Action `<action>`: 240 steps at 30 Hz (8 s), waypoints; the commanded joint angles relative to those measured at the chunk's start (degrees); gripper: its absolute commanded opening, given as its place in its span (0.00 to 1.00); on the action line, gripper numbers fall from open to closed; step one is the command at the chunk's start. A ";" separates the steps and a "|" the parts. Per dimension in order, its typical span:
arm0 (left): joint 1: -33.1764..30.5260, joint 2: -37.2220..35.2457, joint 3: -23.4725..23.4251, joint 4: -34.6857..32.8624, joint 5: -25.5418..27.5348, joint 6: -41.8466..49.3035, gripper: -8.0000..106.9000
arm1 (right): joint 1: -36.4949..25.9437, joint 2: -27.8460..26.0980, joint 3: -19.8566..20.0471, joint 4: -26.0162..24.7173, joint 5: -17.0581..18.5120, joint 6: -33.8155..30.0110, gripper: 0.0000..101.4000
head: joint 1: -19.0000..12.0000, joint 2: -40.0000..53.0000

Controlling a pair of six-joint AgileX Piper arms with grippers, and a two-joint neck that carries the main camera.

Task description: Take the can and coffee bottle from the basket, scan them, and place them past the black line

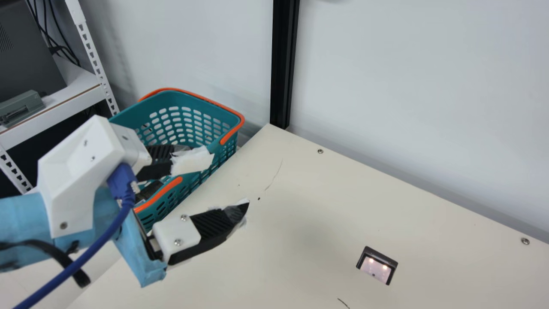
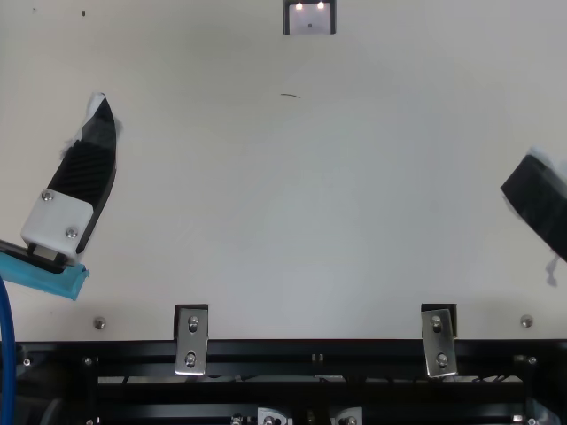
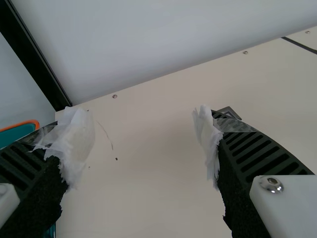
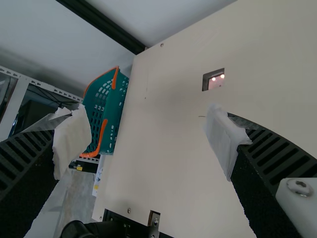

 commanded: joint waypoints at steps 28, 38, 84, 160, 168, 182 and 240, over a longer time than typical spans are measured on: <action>21.01 15.95 -11.67 4.24 -0.55 -11.06 0.85 | 0.00 0.00 0.00 0.00 0.00 0.00 1.00 | -1.17 1.06; 39.28 38.97 -25.97 0.87 7.11 0.89 0.85 | 0.00 0.00 0.00 0.00 0.00 0.00 1.00 | -1.17 1.06; 35.76 83.40 -46.44 30.80 18.91 -3.50 0.85 | 0.00 0.00 0.00 0.00 0.00 0.00 1.00 | -1.17 1.06; 31.97 38.66 -38.64 -12.04 13.55 -13.29 0.16 | 0.00 0.00 0.00 0.00 0.00 0.00 1.00 | -1.17 1.06; 26.68 33.10 -35.14 -13.34 14.80 -20.65 0.16 | 0.00 0.00 0.00 0.00 0.00 0.00 1.00 | -1.17 1.06; 15.62 25.97 -33.00 -12.22 15.89 -32.88 0.16 | 0.00 0.00 0.00 0.00 0.00 0.00 1.00 | -0.75 -5.03; -20.26 29.84 -43.91 -6.21 0.40 -70.53 0.16 | 0.00 0.00 0.00 0.00 0.00 0.00 1.00 | -2.10 -41.56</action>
